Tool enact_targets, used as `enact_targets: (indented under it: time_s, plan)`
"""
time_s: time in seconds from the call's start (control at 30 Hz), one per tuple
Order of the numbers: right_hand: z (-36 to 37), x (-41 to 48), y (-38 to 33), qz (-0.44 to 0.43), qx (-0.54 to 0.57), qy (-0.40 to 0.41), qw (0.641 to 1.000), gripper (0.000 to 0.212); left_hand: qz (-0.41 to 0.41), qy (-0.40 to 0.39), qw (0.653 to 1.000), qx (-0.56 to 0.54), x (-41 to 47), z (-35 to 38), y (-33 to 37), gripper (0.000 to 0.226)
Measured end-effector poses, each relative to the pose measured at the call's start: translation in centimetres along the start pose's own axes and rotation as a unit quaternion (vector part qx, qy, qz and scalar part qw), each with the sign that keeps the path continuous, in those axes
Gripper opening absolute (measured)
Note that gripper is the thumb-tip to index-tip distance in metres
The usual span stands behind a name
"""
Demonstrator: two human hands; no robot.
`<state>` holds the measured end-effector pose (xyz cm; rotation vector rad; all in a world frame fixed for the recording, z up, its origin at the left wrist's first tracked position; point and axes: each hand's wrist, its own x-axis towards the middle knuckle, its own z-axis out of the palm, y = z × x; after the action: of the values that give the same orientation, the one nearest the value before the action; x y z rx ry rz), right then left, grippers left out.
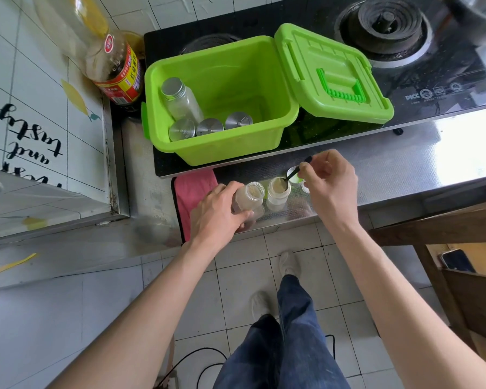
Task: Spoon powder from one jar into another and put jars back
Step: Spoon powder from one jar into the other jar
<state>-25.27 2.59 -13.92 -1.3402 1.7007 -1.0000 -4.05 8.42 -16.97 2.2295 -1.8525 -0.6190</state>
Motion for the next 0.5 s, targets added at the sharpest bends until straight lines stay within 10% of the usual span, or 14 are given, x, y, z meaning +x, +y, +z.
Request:
enact_targets:
  time_s: [0.2, 0.5]
  plan:
    - [0.3, -1.0, -0.8, -0.173, -0.205, -0.124, 0.955, 0.005, -0.001, 0.0, 1.0, 0.002, 0.0, -0.1, 0.0, 0.05]
    - [-0.3, -1.2, -1.4, -0.156, -0.183, -0.114, 0.964, 0.005, 0.001, 0.004, 1.0, 0.005, -0.1, -0.1, 0.0, 0.05]
